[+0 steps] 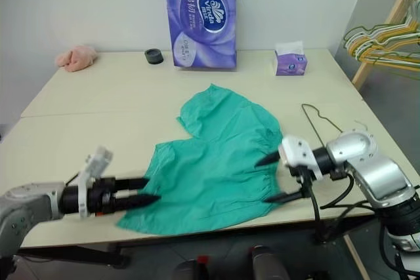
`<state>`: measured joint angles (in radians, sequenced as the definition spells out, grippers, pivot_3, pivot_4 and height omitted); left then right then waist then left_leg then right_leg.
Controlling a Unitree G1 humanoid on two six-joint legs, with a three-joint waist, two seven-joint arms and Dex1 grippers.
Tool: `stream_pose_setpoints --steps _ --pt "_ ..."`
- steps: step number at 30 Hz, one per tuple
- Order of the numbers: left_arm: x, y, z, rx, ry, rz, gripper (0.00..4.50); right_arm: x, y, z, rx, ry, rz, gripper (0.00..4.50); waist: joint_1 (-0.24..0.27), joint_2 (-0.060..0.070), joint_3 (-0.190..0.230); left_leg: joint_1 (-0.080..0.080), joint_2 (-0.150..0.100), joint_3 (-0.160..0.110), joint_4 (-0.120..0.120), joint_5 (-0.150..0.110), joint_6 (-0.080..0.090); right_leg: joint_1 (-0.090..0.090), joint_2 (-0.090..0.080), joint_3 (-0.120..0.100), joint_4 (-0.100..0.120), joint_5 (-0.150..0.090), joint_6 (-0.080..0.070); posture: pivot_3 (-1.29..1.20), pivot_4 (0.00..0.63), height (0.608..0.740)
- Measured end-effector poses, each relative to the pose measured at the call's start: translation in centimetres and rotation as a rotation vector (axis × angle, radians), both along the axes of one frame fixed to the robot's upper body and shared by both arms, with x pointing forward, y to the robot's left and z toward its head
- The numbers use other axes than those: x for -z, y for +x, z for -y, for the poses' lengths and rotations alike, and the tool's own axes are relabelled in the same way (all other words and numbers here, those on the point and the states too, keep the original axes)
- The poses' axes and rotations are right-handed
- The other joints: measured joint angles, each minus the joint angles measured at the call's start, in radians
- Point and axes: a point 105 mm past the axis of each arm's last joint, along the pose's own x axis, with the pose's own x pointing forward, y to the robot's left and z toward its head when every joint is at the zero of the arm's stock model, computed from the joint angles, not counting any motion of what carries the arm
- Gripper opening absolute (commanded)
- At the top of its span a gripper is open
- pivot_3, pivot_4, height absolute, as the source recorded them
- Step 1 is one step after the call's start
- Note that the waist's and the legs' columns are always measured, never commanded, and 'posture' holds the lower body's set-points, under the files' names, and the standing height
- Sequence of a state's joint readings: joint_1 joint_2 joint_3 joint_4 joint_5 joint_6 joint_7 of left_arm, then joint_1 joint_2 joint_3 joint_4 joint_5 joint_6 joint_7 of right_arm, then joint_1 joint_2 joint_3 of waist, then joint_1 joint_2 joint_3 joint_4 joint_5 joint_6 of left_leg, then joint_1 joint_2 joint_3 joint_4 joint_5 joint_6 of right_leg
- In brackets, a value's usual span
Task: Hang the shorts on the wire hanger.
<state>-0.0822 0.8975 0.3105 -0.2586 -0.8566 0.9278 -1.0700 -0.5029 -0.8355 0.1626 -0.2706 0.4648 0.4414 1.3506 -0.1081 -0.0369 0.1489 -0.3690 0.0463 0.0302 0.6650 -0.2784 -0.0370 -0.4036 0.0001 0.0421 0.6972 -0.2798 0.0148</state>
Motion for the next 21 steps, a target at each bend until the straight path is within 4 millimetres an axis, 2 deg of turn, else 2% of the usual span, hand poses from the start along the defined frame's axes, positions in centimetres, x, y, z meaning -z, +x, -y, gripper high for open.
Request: stream_pose_setpoints --steps 2,4,8,11,14,21 --pt "-1.7 1.0 -0.1 -0.032 -0.03 0.06 3.78 -0.4 1.0 0.0 0.066 0.059 0.005 4.33 0.001 -0.003 -0.002 0.0 0.0 0.001 0.0 0.0 0.0 0.0 0.0 0.001 -0.001 0.0 0.0 -0.13 0.105 0.74" --pt "-2.2 1.8 -0.2 -0.066 -0.027 0.091 3.78 0.1 3.0 -0.2 0.192 0.133 0.01 4.33 -0.002 -0.005 -0.003 -0.001 -0.001 0.002 0.0 0.0 0.0 0.0 0.0 0.002 -0.001 0.0 0.0 -0.14 0.104 0.74" --pt "-2.3 2.9 -0.7 -0.112 -0.025 0.1 3.78 2.9 7.8 1.3 0.483 0.11 0.083 4.33 -0.015 -0.005 -0.003 -0.003 -0.001 0.002 -0.001 0.0 0.0 -0.003 0.0 0.003 -0.001 0.002 -0.003 -0.15 0.102 0.74" --pt "-1.7 2.8 -0.5 -0.089 -0.003 0.092 3.78 6.1 9.9 2.3 0.626 0.009 0.127 4.33 -0.025 -0.005 -0.003 -0.007 0.0 0.001 -0.001 0.0 0.0 -0.005 0.0 0.002 -0.001 0.003 -0.005 -0.15 0.102 0.74" --pt "-1.6 2.5 -0.5 -0.06 0.019 0.094 3.78 8.4 10.2 1.9 0.648 -0.054 0.105 4.33 -0.032 -0.005 -0.003 -0.013 0.0 0.001 -0.001 0.0 0.0 -0.011 0.0 0.002 -0.001 0.003 -0.006 -0.15 0.099 0.74" --pt "-1.2 2.1 -0.5 -0.02 0.081 0.11 3.78 9.1 6.8 -0.1 0.382 -0.206 0.251 4.33 -0.032 -0.006 -0.006 -0.012 0.001 -0.001 -0.001 0.0 0.0 -0.009 -0.001 0.0 -0.002 0.003 -0.005 -0.15 0.095 0.74"
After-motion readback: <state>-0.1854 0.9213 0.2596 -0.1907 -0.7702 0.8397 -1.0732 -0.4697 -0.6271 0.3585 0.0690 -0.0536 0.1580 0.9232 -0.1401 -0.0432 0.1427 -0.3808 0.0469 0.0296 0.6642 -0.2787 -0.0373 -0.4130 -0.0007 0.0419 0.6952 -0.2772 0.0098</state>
